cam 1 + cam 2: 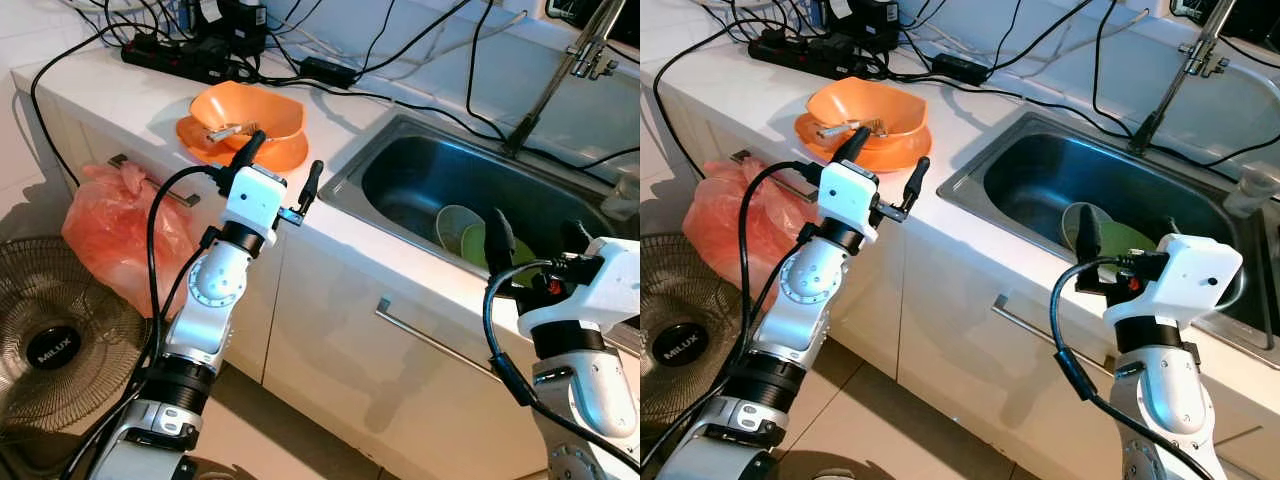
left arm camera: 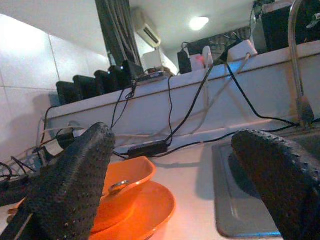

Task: Kitchen organization

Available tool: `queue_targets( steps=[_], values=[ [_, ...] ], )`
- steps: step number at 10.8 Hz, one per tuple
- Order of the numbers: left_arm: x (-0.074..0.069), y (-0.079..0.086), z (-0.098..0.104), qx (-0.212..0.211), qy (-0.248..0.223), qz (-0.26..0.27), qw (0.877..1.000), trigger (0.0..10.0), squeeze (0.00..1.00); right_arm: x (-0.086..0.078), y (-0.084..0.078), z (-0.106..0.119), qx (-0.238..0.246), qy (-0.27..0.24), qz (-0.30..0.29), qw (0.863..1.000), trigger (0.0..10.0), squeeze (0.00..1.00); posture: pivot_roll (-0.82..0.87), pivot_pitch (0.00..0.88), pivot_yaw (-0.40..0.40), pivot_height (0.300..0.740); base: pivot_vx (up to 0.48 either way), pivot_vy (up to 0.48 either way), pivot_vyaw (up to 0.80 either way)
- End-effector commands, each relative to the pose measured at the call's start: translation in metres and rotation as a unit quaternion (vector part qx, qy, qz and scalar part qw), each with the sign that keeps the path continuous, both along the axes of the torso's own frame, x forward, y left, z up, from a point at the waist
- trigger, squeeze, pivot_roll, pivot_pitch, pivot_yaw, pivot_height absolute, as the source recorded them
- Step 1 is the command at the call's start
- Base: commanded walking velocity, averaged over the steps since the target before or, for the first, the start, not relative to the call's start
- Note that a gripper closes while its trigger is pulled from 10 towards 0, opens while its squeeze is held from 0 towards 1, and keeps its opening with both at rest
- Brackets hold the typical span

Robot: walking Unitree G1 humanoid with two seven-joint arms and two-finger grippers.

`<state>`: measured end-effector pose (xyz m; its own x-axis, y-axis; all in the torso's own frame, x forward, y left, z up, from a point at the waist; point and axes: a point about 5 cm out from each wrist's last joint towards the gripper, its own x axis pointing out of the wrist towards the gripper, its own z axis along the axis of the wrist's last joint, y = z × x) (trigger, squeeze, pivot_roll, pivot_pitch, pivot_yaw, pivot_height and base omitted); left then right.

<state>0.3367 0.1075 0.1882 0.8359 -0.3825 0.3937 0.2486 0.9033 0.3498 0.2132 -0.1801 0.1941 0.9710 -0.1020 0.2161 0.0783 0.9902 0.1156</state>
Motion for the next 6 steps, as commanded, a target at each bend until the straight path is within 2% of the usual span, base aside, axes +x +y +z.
queue_targets(
  steps=[1,3,6],
  values=[
    [0.001,-0.008,0.012,-0.013,-0.008,-0.012,1.000,10.0,0.00,0.000,-0.004,0.008,-0.016,-0.011,-0.012,1.000,10.0,0.00,0.18,0.000,-0.165,0.740,0.000,0.000,0.00],
    [0.003,-0.012,0.034,-0.039,-0.025,-0.015,0.999,10.0,0.00,0.001,-0.004,0.021,-0.025,-0.036,-0.013,0.999,10.0,0.00,0.19,0.000,-0.168,0.740,0.000,0.000,0.00],
    [0.005,-0.016,0.059,-0.062,-0.047,-0.020,0.997,10.0,0.00,0.002,0.004,0.041,-0.043,-0.071,0.003,0.997,10.0,0.00,0.18,0.000,-0.165,0.740,0.344,0.000,0.00]
  ],
)
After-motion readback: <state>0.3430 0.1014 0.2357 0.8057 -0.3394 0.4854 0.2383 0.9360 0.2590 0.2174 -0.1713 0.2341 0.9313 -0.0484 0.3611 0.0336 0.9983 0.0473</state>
